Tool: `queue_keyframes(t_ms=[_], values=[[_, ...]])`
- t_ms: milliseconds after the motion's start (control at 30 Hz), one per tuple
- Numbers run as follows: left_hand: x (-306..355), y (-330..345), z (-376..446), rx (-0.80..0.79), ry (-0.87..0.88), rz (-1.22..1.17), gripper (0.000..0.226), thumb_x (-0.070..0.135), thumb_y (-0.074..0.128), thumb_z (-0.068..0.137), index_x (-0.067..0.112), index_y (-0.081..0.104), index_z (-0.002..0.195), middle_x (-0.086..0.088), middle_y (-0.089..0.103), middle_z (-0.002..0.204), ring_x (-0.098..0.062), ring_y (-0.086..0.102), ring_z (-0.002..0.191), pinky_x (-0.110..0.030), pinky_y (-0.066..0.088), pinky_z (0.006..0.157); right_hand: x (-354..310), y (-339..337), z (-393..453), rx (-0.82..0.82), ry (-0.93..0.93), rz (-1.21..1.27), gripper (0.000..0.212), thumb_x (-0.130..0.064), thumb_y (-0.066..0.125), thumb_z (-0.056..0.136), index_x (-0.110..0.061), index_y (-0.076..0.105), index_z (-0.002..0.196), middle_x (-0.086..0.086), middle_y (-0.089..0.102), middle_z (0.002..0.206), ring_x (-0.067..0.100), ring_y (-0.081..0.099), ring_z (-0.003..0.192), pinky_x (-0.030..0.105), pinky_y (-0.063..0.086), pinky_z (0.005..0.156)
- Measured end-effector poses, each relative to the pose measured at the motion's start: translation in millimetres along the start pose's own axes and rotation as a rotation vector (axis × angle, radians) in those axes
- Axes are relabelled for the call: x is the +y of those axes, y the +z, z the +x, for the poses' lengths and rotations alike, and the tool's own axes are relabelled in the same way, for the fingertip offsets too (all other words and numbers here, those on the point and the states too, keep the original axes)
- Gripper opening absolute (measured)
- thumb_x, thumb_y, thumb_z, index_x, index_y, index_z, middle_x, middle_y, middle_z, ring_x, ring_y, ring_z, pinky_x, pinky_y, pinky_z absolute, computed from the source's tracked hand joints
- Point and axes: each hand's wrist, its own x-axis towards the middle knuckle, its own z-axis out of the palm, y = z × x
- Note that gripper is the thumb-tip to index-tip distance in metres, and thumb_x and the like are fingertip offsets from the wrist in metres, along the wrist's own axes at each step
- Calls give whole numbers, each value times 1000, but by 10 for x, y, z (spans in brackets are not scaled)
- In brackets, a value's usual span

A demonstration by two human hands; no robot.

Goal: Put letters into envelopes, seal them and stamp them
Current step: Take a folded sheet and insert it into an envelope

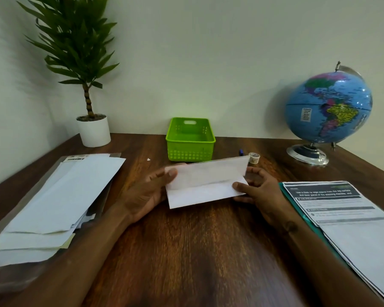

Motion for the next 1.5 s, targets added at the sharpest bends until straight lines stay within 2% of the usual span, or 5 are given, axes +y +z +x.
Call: queue_keyframes(t_ms=[200, 667, 933, 1267, 1500], values=[[-3, 36, 1, 30, -42, 252, 76, 70, 81, 64, 24, 73, 123, 0, 67, 133, -20, 58, 129, -36, 49, 106, 35, -23, 41, 20, 17, 29, 54, -7, 84, 80, -24, 61, 125, 1, 72, 119, 22, 80, 93, 36, 65, 68], [-113, 64, -4, 289, 322, 898, 29, 20, 76, 89, 29, 73, 116, 9, 68, 119, -14, 64, 112, -37, 55, 92, 79, -59, 69, -34, 52, 89, 20, -16, 68, 98, -24, 71, 116, 8, 65, 129, 32, 72, 108, 38, 64, 71], [-108, 155, -82, 160, 576, 1199, 62, -11, 65, 81, 34, 71, 124, 6, 49, 141, -7, 51, 125, -17, 43, 97, 44, -127, 133, -63, 148, 175, 40, -48, 76, 89, -22, 73, 120, 8, 77, 118, 29, 78, 100, 39, 64, 73], [-87, 90, 75, 366, -120, -105, 31, 25, 52, 103, 18, 59, 133, -16, 72, 120, -32, 71, 107, -44, 62, 73, 17, -156, 77, 47, 29, 201, 56, -8, 85, 70, -16, 69, 123, 2, 80, 102, 23, 79, 94, 35, 66, 66], [-101, 224, -51, 316, 4, 86, 56, 0, 72, 87, 8, 53, 139, -15, 71, 120, -23, 72, 102, -34, 63, 77, -12, -80, 21, 10, -6, 138, 61, -16, 85, 73, -26, 65, 129, -1, 72, 114, 24, 78, 95, 32, 65, 66]])
